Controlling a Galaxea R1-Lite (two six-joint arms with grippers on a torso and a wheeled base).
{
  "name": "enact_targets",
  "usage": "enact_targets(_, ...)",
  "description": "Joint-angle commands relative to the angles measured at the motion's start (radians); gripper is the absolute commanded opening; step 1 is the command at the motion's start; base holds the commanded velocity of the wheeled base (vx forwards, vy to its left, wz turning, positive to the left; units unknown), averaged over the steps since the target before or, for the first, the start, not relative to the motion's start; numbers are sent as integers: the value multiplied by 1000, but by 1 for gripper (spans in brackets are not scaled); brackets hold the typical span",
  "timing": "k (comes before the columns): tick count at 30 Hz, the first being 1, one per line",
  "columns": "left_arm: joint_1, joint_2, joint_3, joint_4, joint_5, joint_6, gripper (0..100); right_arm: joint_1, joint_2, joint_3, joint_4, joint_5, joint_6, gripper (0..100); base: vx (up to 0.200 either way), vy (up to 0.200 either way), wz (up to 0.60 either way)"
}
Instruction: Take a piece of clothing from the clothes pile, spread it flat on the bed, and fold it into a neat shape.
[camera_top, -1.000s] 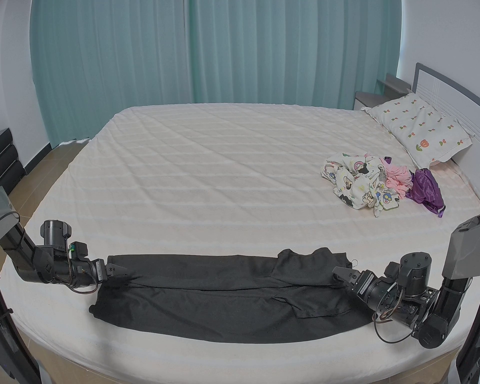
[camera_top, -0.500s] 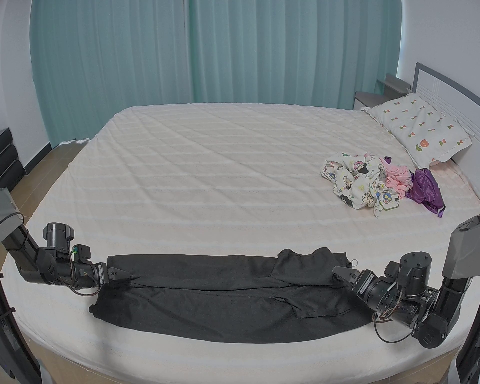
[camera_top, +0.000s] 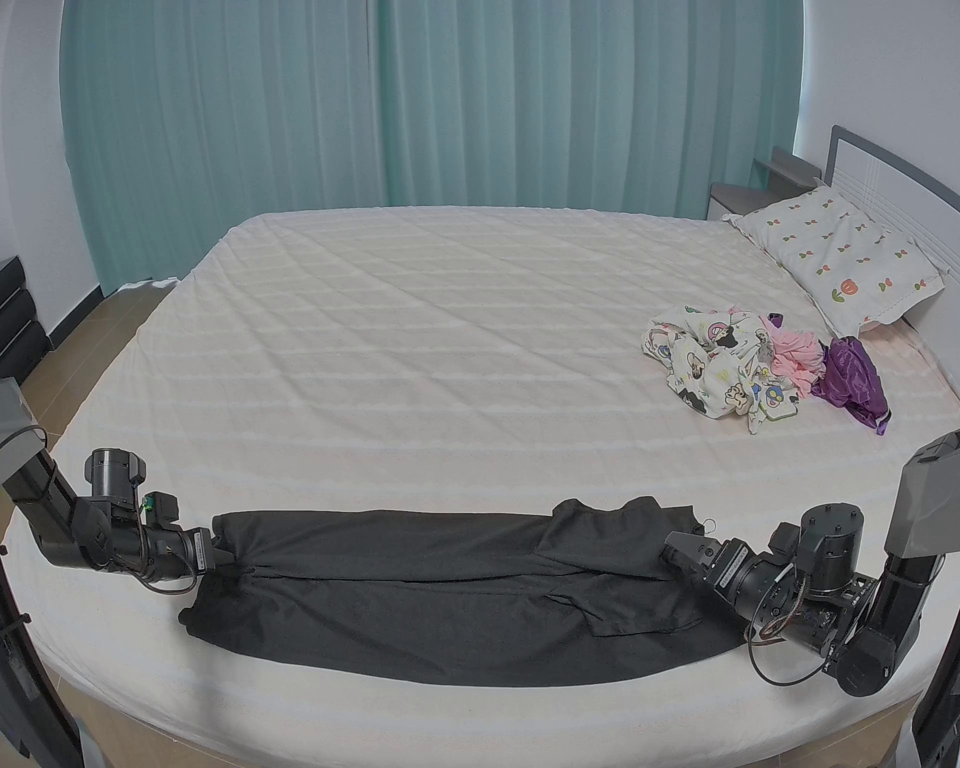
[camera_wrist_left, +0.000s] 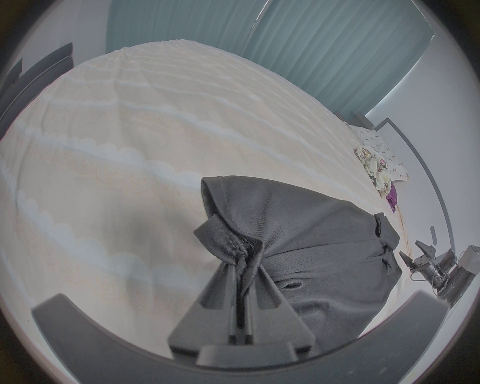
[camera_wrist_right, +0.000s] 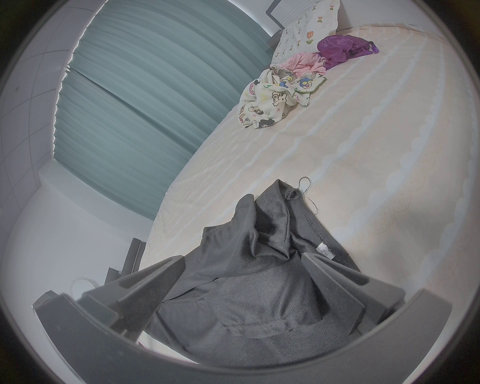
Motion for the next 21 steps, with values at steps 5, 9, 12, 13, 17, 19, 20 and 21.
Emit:
enact_targets(5, 55, -34, 0, 2, -2, -2, 0, -3, -1, 0, -1, 0, 2, 100, 0, 0, 0)
enact_targets(9, 91, -60, -4, 10, -5, -5, 0, -6, -3, 0, -1, 1, 2, 100, 0, 0, 0)
enact_targets(12, 128, -90, -18, 45, -12, -5, 0, -6, -3, 0, -2, 1, 2, 100, 0, 0, 0)
enact_targets(13, 139, -99, -24, 59, -25, -5, 0, -6, -4, 0, -2, 1, 2, 100, 0, 0, 0)
enact_targets(17, 202, -145, -72, 161, -89, -5, 0, -9, -10, 0, -7, 0, 2, 100, 0, 0, 0)
enact_targets(19, 234, -165, -103, 215, -112, -5, 0, -12, -12, 1, -21, 1, 2, 100, 0, 0, 0)
enact_targets(20, 252, -174, -116, 240, -123, -5, 0, -16, -12, 3, -25, 0, 2, 100, 0, 0, 0)
enact_targets(21, 271, -183, -129, 261, -132, -4, 0, -18, -12, 3, -28, 1, 2, 100, 0, 0, 0)
